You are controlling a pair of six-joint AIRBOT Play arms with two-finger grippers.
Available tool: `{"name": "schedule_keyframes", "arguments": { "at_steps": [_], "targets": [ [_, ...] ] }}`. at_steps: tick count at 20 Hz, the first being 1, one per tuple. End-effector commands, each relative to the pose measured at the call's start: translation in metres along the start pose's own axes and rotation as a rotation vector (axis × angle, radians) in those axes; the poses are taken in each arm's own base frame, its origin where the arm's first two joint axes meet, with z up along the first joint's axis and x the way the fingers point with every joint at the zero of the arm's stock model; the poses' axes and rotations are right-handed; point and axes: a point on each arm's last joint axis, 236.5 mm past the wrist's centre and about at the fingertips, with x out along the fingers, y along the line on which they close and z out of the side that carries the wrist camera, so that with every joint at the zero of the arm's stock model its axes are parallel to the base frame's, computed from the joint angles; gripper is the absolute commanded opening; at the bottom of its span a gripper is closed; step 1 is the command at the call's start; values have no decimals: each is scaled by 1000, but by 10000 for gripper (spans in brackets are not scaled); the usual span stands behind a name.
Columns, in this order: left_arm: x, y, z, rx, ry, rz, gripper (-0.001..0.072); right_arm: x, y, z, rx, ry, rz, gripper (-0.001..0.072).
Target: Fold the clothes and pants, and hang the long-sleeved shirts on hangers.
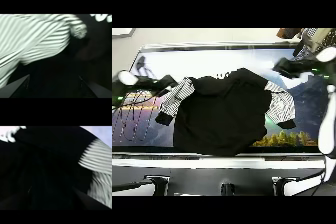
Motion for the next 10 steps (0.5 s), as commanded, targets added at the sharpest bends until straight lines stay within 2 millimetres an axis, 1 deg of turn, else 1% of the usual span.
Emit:
{"name": "schedule_keyframes", "arguments": {
  "at_steps": [1,2,3,4,5,6,8,9,10],
  "targets": [
    [-49,47,-43,9,74,47,713,-53,-63,-67,147,150,-50,553],
    [-52,60,-64,-15,92,60,713,-55,-74,-96,203,188,-56,553],
    [-53,70,-90,-46,113,63,713,-52,-80,-128,256,236,-54,556],
    [-50,76,-116,-77,137,60,713,-46,-81,-163,300,289,-52,569],
    [-46,81,-138,-102,160,54,713,-37,-78,-195,333,329,-41,571],
    [-42,85,-160,-128,189,49,713,-28,-72,-219,348,354,-25,572],
    [-35,91,-191,-165,241,45,713,-9,-66,-260,360,402,-11,611],
    [-32,95,-201,-175,264,51,713,1,-62,-275,358,429,-1,622],
    [-30,97,-208,-183,281,55,713,10,-59,-285,359,440,-2,627]
  ]
}}
